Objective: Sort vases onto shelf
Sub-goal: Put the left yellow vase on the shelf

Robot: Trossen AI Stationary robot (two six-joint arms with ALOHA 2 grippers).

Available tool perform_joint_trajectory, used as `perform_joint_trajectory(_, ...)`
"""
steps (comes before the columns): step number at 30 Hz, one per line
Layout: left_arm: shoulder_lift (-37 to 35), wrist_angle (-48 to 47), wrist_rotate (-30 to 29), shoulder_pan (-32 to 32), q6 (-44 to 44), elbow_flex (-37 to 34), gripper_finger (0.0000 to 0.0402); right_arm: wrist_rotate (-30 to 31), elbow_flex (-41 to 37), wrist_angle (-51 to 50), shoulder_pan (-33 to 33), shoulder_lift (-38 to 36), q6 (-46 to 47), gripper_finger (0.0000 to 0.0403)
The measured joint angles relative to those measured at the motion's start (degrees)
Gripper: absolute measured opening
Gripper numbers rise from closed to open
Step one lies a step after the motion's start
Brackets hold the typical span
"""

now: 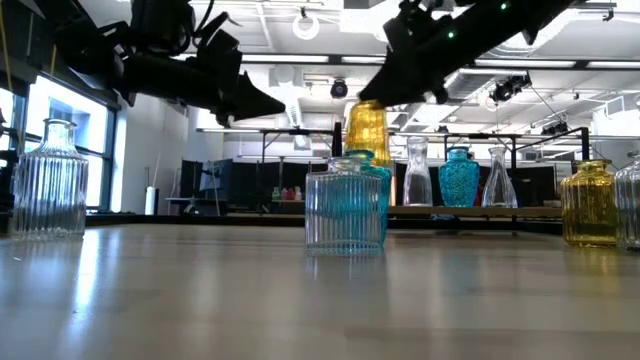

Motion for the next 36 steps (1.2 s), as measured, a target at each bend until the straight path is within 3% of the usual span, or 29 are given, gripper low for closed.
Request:
perform_joint_trajectory(3,0.0,0.1,0.1,-0.1,0.7,0.0,0.0000,5.7,0.0,-2.8,-0.8,-2.8,1.2,0.0126)
perform_joint_trajectory(8,0.0,0.2,0.1,-0.1,0.8,0.0,0.0000,8.1,0.1,-1.1,-6.5,-1.9,1.4,0.0126)
perform_joint_trajectory(20,0.0,0.7,0.1,0.0,1.5,0.0,0.0000,3.7,0.1,13.7,-21.3,8.9,-1.2,0.0126)
perform_joint_trajectory(36,0.0,0.6,0.1,0.0,1.7,0.0,0.0000,3.0,0.1,18.0,-24.8,16.3,2.0,0.0126)
